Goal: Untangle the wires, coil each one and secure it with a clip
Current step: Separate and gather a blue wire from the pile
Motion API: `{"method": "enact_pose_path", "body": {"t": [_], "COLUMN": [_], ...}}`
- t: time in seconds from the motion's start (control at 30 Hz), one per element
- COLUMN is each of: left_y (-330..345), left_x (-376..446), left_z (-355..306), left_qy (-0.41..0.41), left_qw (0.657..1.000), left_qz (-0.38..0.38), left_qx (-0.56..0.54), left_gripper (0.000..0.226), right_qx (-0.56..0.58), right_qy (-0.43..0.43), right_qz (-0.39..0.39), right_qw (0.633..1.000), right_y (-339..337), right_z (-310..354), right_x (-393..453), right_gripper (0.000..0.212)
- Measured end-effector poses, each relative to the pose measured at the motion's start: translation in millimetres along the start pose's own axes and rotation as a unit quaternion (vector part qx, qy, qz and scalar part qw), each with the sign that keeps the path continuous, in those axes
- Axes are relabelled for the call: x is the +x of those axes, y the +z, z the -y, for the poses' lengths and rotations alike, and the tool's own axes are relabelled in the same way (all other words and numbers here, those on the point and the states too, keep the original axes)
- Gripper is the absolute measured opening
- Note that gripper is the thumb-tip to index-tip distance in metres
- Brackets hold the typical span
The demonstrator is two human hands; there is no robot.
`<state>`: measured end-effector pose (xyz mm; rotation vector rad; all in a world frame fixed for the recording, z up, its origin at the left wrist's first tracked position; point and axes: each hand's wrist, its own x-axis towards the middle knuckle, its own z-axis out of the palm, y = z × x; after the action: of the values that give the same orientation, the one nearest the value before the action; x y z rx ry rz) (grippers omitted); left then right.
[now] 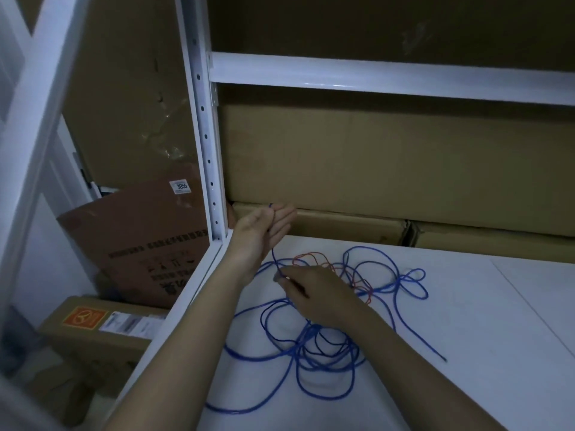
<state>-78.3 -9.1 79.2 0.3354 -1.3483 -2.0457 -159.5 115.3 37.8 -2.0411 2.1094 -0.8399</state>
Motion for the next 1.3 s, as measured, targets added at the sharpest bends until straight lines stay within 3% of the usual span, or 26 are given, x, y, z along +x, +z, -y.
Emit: {"method": "enact_pose_path", "body": {"t": [0.13, 0.3, 0.37, 0.47, 0.57, 0.7, 0.8, 0.93, 1.13, 1.23, 1.3], "left_y": [-11, -23, -21, -12, -3, 3, 0, -7, -14, -23, -31], "left_x": [-4, -20, -28, -44, -54, -51, -46, -35, -22, -21, -23], "left_z": [19, 37, 36, 26, 17, 13, 14, 12, 23, 36, 41], "left_qy": [0.016, 0.008, -0.014, -0.057, -0.048, 0.012, 0.035, 0.082, 0.138, 0.135, 0.123], "left_qw": [0.99, 0.947, 0.939, 0.954, 0.966, 0.996, 0.999, 0.993, 0.969, 0.902, 0.849], "left_qz": [0.02, 0.093, 0.125, 0.175, 0.198, 0.078, 0.016, -0.047, -0.067, -0.037, -0.009], "left_qx": [0.137, 0.308, 0.32, 0.238, 0.159, 0.036, -0.033, -0.065, 0.194, 0.408, 0.513], "left_gripper": [0.034, 0.024, 0.027, 0.033, 0.033, 0.03, 0.033, 0.03, 0.032, 0.033, 0.034], "right_qx": [0.02, 0.143, 0.159, 0.219, 0.305, 0.355, 0.33, 0.204, 0.141, 0.139, 0.177], "right_qy": [-0.023, 0.042, 0.043, 0.066, 0.096, 0.129, 0.144, 0.141, 0.087, 0.062, 0.071], "right_qz": [-0.015, -0.13, -0.174, -0.219, -0.183, -0.11, -0.017, 0.103, 0.106, 0.066, -0.012], "right_qw": [0.999, 0.98, 0.971, 0.949, 0.93, 0.92, 0.933, 0.963, 0.98, 0.986, 0.982], "right_y": [-1, -18, -27, -38, -35, -20, -2, 20, 18, 13, 7], "right_z": [-2, -10, -11, -15, -20, -16, -14, -18, -11, -11, -13], "right_x": [-13, -20, -14, -4, 2, 1, -2, -9, -22, -26, -28], "right_gripper": [0.025, 0.012, 0.014, 0.013, 0.012, 0.024, 0.025, 0.028, 0.026, 0.022, 0.021]}}
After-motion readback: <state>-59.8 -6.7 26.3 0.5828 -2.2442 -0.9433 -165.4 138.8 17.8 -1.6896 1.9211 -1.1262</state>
